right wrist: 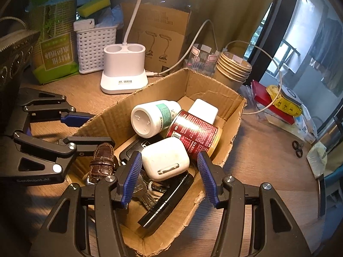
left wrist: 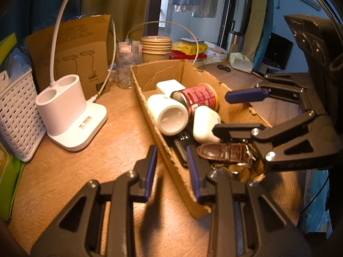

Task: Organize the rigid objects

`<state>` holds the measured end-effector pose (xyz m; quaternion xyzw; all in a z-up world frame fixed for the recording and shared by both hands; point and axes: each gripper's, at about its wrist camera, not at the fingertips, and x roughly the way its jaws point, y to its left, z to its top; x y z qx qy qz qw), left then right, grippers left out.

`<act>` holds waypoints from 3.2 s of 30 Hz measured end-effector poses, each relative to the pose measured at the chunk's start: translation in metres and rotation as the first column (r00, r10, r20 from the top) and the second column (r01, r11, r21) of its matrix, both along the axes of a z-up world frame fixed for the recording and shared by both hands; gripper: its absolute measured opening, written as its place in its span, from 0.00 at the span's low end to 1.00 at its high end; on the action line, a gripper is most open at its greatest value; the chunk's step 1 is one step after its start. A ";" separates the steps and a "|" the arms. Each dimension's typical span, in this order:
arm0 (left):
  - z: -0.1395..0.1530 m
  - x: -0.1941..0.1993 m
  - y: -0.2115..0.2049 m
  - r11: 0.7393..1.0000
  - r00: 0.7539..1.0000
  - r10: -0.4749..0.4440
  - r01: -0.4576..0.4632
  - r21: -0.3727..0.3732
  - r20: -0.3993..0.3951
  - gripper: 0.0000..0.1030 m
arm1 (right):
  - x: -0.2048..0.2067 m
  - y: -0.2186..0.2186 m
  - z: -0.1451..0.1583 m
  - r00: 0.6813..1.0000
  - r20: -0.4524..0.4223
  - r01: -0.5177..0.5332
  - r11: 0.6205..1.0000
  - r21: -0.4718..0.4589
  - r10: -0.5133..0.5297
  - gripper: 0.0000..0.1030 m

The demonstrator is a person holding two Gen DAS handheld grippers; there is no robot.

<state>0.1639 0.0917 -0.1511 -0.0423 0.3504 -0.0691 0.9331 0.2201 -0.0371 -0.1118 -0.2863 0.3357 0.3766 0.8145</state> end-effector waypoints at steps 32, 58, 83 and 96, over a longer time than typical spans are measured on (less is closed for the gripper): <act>0.002 -0.001 0.000 1.000 1.000 0.010 -0.010 0.023 0.010 0.29 | -0.014 -0.050 0.025 0.978 -0.030 0.207 0.966 0.153 -0.205 0.55; 0.033 -0.023 -0.011 0.992 0.989 0.092 -0.101 0.076 0.114 0.29 | -0.059 -0.136 0.058 0.874 -0.059 0.478 0.828 0.292 -0.483 0.61; 0.163 -0.110 -0.055 0.978 0.900 0.178 -0.208 0.034 0.399 0.92 | -0.113 -0.161 0.139 0.860 0.074 0.432 0.799 0.418 -0.504 0.61; 0.182 -0.115 -0.060 0.975 0.876 0.173 -0.216 0.046 0.451 0.93 | -0.116 -0.165 0.153 0.843 0.108 0.428 0.780 0.457 -0.527 0.68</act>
